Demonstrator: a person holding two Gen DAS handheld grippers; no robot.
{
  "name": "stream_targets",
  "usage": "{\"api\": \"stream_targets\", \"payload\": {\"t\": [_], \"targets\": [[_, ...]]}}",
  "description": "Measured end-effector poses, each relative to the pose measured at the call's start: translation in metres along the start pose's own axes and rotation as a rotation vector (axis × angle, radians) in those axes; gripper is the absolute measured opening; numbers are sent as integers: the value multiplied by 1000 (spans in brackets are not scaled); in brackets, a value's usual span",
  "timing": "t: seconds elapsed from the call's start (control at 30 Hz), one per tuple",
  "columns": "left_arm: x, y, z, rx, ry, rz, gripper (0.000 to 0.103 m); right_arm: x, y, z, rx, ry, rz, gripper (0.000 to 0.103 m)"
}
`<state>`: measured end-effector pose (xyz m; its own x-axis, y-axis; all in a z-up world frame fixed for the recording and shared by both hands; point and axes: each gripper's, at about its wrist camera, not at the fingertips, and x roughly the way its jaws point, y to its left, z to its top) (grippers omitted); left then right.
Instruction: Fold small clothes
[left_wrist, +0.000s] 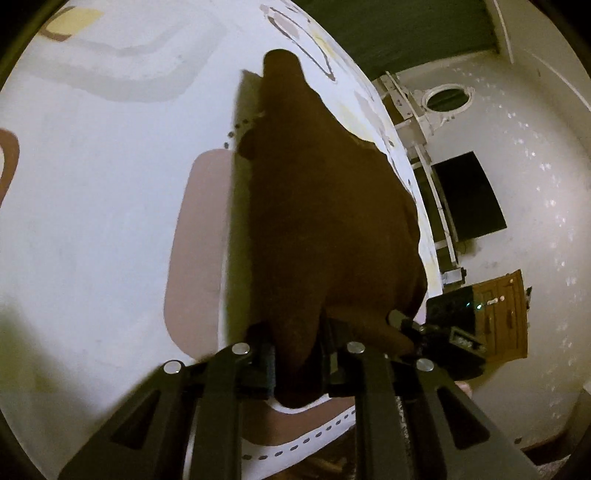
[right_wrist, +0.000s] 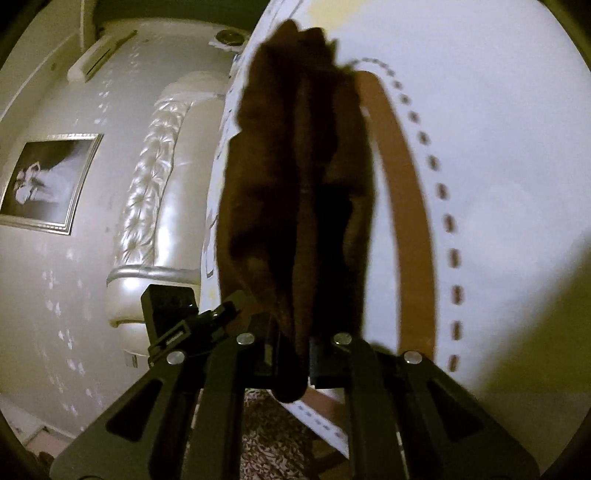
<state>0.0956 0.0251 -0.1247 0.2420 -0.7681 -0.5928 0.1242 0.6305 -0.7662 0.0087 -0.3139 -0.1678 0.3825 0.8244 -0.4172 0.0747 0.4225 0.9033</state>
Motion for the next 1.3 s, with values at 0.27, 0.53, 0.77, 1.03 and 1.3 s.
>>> {"api": "stream_targets", "payload": {"t": [0.27, 0.53, 0.77, 1.03, 1.3], "targets": [[-4, -33, -14, 134, -71, 155, 50, -28, -8, -10, 7, -30, -26, 24], [-2, -57, -35, 210, -110, 321, 73, -38, 10, -29, -81, -49, -139, 50], [-6, -60, -44, 206, -144, 418, 76, -30, 23, -46, -144, -46, -223, 52], [-24, -67, -63, 223, -216, 541, 80, -22, 44, -62, -260, -74, -381, 56], [-37, -82, -79, 294, -297, 613, 83, -11, 63, -76, -364, -134, -581, 65]]}}
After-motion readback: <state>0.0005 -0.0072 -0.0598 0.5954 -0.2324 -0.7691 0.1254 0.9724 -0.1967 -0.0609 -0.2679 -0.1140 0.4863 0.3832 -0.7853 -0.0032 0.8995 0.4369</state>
